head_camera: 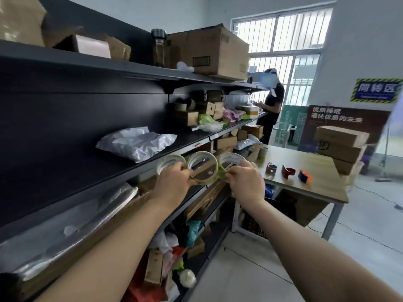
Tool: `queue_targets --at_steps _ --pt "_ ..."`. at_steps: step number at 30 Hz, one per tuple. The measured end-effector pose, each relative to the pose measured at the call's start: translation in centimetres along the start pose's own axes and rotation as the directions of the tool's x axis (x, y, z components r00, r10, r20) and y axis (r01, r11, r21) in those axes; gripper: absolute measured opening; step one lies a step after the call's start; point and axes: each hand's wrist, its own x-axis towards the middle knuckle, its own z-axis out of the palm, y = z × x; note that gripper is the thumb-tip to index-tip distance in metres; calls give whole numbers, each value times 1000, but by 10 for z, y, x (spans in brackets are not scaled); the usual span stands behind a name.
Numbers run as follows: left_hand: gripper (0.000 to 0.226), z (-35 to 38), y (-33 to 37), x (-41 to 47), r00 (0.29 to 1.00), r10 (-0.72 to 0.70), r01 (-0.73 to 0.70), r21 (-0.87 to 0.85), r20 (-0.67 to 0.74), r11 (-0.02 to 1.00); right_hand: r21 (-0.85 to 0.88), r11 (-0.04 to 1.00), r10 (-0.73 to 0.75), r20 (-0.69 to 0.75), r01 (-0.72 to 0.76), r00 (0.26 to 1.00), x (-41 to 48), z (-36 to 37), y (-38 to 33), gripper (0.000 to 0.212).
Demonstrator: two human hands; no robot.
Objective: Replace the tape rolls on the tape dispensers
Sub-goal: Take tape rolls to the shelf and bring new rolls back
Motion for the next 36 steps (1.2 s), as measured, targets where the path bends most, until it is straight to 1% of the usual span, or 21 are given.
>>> queue_targets --at_steps 7,13,16,21,27,36 --pt "36 93 34 101 993 107 -103 -74 41 992 -128 985 108 -61 -115 992 62 21 94 18" --pt "31 161 64 184 981 188 -178 -156 53 972 -202 959 186 -84 -200 979 120 35 165 17" --pt "26 192 81 215 973 221 -207 -171 68 963 -221 943 235 -80 -247 969 141 40 201 16" --pt "27 243 116 260 960 264 -241 -196 97 950 -211 933 282 -80 -293 956 171 49 264 18" --pt "28 310 168 312 948 278 -227 -278 158 933 -229 916 323 -68 -330 944 208 59 355 19" --pt "33 395 244 395 942 274 -216 -273 194 937 -279 905 329 -17 -321 944 273 62 477 20"
